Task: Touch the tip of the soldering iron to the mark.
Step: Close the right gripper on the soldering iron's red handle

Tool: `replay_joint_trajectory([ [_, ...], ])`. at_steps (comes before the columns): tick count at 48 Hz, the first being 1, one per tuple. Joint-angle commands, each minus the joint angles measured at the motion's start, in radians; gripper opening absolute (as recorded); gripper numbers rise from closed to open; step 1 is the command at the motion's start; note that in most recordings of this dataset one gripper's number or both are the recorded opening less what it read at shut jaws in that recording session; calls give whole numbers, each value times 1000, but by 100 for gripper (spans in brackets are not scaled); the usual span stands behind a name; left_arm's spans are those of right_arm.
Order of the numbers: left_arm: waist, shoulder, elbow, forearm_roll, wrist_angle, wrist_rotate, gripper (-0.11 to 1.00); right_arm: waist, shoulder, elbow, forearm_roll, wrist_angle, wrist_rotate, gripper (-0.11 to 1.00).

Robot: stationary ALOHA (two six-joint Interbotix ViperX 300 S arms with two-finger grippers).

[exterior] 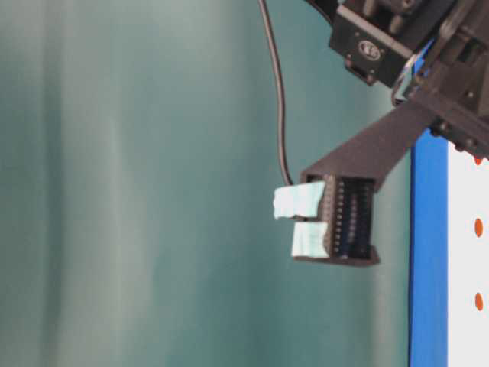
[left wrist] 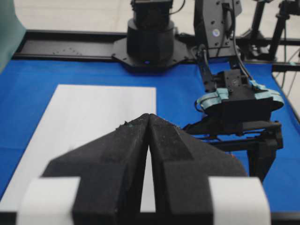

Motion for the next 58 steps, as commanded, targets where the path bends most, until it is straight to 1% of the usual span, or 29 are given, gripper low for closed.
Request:
replay_joint_trajectory([
  [1, 0, 3, -8, 2, -6, -5, 0, 8, -12, -17, 2, -3, 2, 77],
  [5, -2, 3, -8, 3, -5, -9, 0, 11, -12, -15, 0, 0, 3, 55],
  [9, -2, 3, -8, 2, -5, -9, 0, 14, -17, -17, 0, 3, 2, 28],
  [12, -2, 2, -9, 2, -5, -9, 0, 15, -21, -17, -2, 3, 2, 13],
  [14, -2, 3, -9, 2, -6, -9, 0, 15, -23, -17, -2, -2, 2, 7],
  [32, -2, 2, -6, 2, -5, -9, 0, 15, -23, -17, 0, -35, 3, 6],
  [39, -2, 2, -5, 3, -6, -9, 0, 14, -58, -17, 2, -18, 3, 6],
  [45, 0, 3, -5, 2, -6, -9, 0, 5, -129, -18, 0, 43, 3, 6],
  [49, -2, 2, -5, 3, -6, -9, 0, -2, -186, -29, -5, 110, 3, 6],
  [58, -2, 0, -5, 2, -6, -9, 0, -3, -270, -72, -49, 250, 3, 6],
])
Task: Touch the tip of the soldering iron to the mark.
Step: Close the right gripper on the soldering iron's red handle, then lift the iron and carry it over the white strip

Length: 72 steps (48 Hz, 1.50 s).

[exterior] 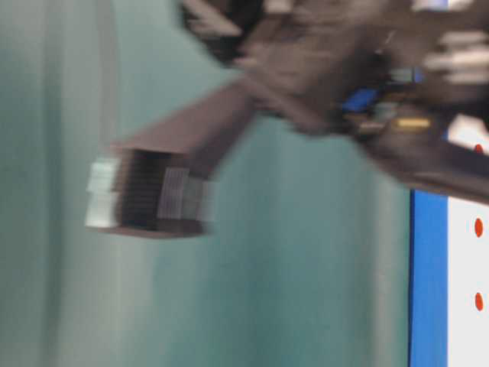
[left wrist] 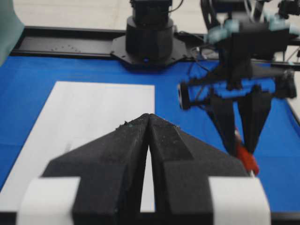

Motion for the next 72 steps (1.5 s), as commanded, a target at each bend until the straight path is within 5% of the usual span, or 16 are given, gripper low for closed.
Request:
replay_joint_trajectory([
  [1, -2, 2, -11, 2, -6, -2, 0, 2, -69, -43, -25, 64, -2, 6],
  [14, -2, -15, -12, 2, -6, -2, 0, 3, -121, -118, -61, 259, -2, 6],
  [30, -2, -28, -9, 2, 8, -2, 0, 2, -120, -127, -72, 247, -2, 6],
  [48, -2, -28, -5, 2, 9, -2, 0, -100, -127, -118, -176, 311, -26, 6],
  [56, -2, -28, -6, 3, 11, -2, 0, -183, -133, -118, -213, 354, -91, 6],
  [72, -2, -28, -5, 2, 15, -2, 0, -348, -137, -132, -207, 356, -290, 6],
])
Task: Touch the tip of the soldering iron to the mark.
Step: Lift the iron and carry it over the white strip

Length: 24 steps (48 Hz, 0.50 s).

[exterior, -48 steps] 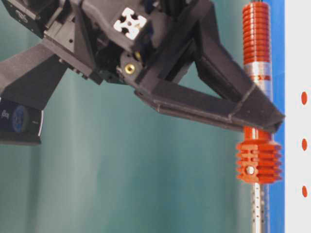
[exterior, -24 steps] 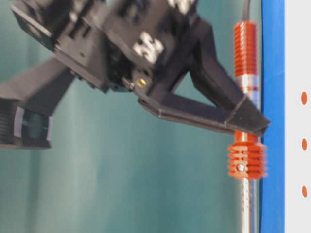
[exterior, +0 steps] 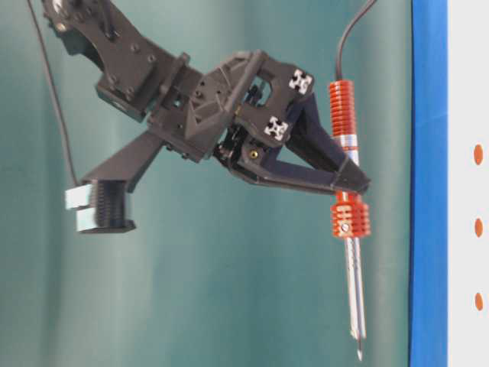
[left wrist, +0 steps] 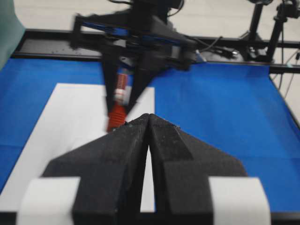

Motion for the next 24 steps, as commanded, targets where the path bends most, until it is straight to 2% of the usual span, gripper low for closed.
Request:
replay_joint_trajectory([
  [1, -3, 5, -9, 2, -5, 0, 0, -41, -37, -32, 3, -5, -29, 6],
  [10, -3, 5, -11, 2, -6, 0, 0, -100, -37, -37, 5, -5, -77, 6],
  [24, -3, 5, -9, 2, -6, 0, 0, -112, -38, -38, 15, -3, -98, 6],
])
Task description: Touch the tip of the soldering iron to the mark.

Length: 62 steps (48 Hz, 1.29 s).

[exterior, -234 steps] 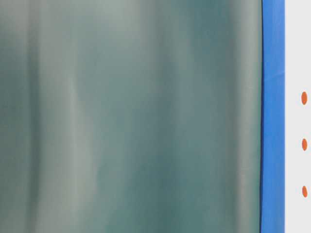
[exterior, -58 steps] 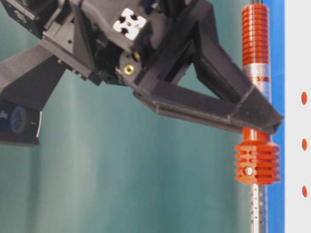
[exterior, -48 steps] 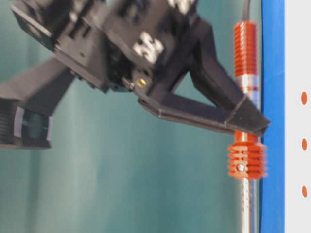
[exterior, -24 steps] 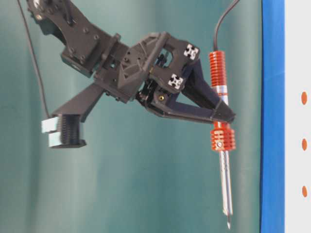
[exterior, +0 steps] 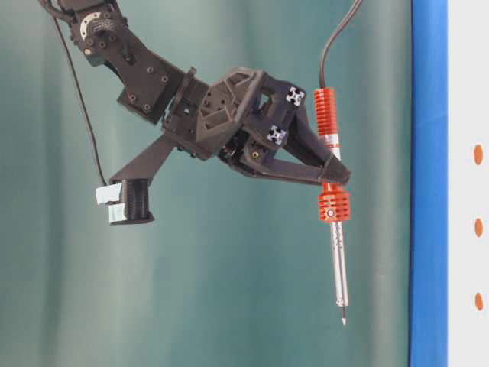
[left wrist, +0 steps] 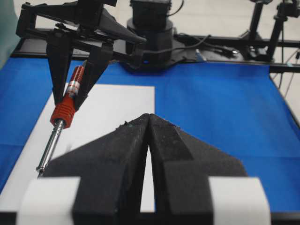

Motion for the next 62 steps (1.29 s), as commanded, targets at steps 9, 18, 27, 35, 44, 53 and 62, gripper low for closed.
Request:
replay_joint_trajectory([
  [9, -2, 3, -11, 2, -5, 0, 0, -3, -37, -29, 14, 43, -2, 6],
  [18, -2, 3, -11, 2, -5, 0, 0, 5, -37, -29, 31, 161, -12, 6],
  [27, 0, 3, -11, 2, -5, 0, 0, 15, -37, -28, 49, 210, -26, 6],
  [35, -2, 3, -9, 2, -5, 0, 0, 15, -38, -28, 51, 225, -26, 6],
  [44, -2, 3, -9, 2, -5, 0, 0, 15, -38, -28, 51, 227, -28, 6],
  [53, -2, 3, -11, 2, -5, 0, 0, 15, -38, -28, 51, 224, -26, 6],
  [62, -2, 3, -9, 3, -5, 0, 0, 15, -38, -28, 51, 222, -28, 6],
])
